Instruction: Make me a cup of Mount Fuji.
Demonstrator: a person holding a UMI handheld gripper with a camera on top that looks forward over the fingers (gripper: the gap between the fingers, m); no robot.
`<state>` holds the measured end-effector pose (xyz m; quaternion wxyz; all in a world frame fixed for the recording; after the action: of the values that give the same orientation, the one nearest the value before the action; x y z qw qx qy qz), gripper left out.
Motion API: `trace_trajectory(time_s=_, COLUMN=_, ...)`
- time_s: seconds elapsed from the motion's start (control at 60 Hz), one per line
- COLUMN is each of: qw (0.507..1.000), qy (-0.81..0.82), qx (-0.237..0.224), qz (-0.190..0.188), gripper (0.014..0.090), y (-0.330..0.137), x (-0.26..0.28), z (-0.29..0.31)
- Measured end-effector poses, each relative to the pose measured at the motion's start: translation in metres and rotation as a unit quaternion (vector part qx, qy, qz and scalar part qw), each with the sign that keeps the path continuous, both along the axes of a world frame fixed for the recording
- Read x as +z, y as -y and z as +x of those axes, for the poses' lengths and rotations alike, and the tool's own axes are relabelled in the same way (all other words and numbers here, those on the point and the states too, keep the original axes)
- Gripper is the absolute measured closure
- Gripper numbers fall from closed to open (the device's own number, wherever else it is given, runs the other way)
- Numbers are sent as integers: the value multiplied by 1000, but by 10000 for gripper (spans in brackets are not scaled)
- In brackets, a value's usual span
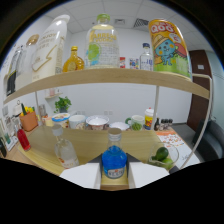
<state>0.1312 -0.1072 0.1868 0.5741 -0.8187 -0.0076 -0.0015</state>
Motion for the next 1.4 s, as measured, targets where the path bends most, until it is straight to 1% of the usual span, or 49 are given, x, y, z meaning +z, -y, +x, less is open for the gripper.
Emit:
trace_trajectory(time_s=0.067, qw=1000, qy=-8, qx=0, qz=2, gripper=675, y=0, x=0, z=0)
trace_trajectory(time_s=0.167, qw=1000, qy=-12, qx=-5, qz=-5, gripper=681, y=2, x=0, z=1)
trace_trajectory(time_s=0.267, qw=1000, qy=-18, qx=0, qz=7, gripper=685, y=7, x=13, z=-1)
trace_trajectory(time_s=0.35, qw=1000, qy=-16, qx=2, qz=20, gripper=687, y=18, x=29, z=-4)
trace_trajectory(time_s=0.467, qw=999, qy=-34, qx=8, qz=21, gripper=687, y=43, x=36, z=-13)
trace_trajectory(time_s=0.533, qw=1000, qy=-25, qx=5, qz=13, gripper=689, y=60, x=24, z=-15)
trace_trajectory(time_s=0.667, qw=999, qy=-34, qx=9, qz=-21, gripper=690, y=91, x=-19, z=-29)
trace_trajectory(time_s=0.833, qw=998, qy=-16, qx=5, qz=-60, gripper=690, y=114, x=-72, z=-39)
trace_trajectory(time_s=0.9, qw=997, qy=17, qx=4, qz=-70, gripper=690, y=117, x=-85, z=-39)
trace_trajectory(time_s=1.017, qw=989, qy=131, qx=20, qz=-70, gripper=692, y=116, x=-89, z=-32)
trace_trajectory(time_s=1.05, qw=982, qy=172, qx=26, qz=-69, gripper=690, y=114, x=-87, z=-29)
trace_trajectory(time_s=1.1, qw=969, qy=236, qx=49, qz=-62, gripper=689, y=113, x=-81, z=-29)
trace_trajectory(time_s=1.15, qw=944, qy=317, qx=67, qz=-53, gripper=689, y=109, x=-73, z=-25)
trace_trajectory(time_s=1.25, qw=879, qy=460, qx=117, qz=-42, gripper=690, y=105, x=-66, z=-28)
trace_trajectory(time_s=1.35, qw=802, qy=574, qx=160, qz=-45, gripper=692, y=104, x=-68, z=-29)
trace_trajectory(time_s=1.4, qw=759, qy=625, qx=173, qz=-46, gripper=693, y=101, x=-69, z=-28)
